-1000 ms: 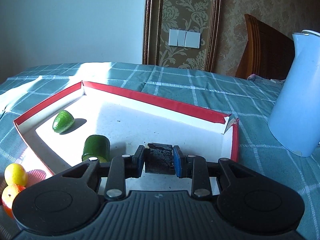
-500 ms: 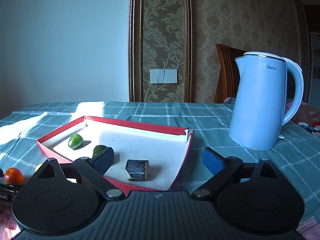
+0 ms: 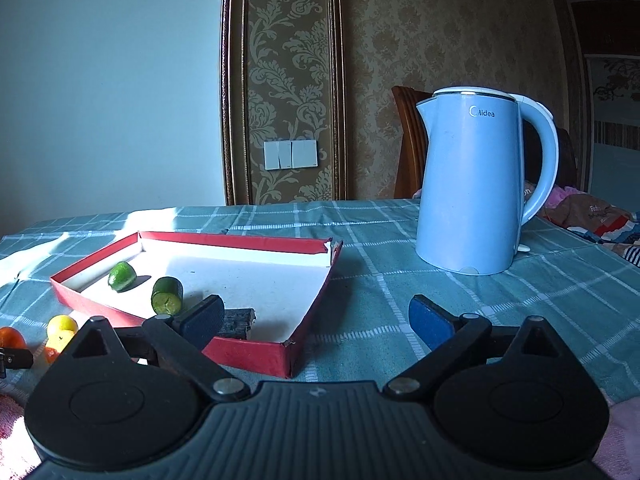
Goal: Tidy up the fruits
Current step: 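Close the left gripper on the tangerine, then carry the tangerine into the tray and open the left gripper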
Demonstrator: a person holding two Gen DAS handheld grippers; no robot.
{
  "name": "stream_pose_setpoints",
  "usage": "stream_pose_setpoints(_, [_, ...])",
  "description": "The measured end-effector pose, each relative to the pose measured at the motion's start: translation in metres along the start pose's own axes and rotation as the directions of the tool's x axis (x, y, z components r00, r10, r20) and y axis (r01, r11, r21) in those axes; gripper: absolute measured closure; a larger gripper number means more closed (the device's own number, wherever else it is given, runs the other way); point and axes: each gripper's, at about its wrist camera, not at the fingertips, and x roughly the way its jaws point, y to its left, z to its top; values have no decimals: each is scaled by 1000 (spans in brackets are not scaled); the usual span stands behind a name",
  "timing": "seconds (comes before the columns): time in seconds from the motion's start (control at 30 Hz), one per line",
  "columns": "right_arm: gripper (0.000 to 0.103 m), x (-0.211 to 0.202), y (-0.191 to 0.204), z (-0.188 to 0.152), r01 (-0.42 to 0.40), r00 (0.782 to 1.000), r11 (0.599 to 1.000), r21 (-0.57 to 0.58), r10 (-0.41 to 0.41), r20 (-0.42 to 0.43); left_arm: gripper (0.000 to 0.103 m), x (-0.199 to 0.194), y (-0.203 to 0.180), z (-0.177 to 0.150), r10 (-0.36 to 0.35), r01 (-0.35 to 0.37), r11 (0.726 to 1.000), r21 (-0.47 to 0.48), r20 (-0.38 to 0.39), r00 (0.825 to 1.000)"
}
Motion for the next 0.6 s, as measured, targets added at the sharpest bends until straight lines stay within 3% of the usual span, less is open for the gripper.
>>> stream_pose_setpoints(0.07, [3,0,-2,-1,6,1000,1000,3,-6,-5,27,-2,-1,-1,-10,10,1000,3,6,1000])
stream_pose_setpoints(0.13, [3,-1,-3,-1,4,1000,1000,11,-4,2,43,-6,-5,-3,-30,30,999,20,16,999])
stream_pose_setpoints(0.27, [4,-1,-2,-1,11,1000,1000,1,-11,-1,60,-8,-17,-4,-38,36,997,67,22,999])
stream_pose_setpoints(0.6, [3,-1,-2,-1,31,999,1000,-2,-31,8,62,-10,-18,-3,-34,33,998,61,19,999])
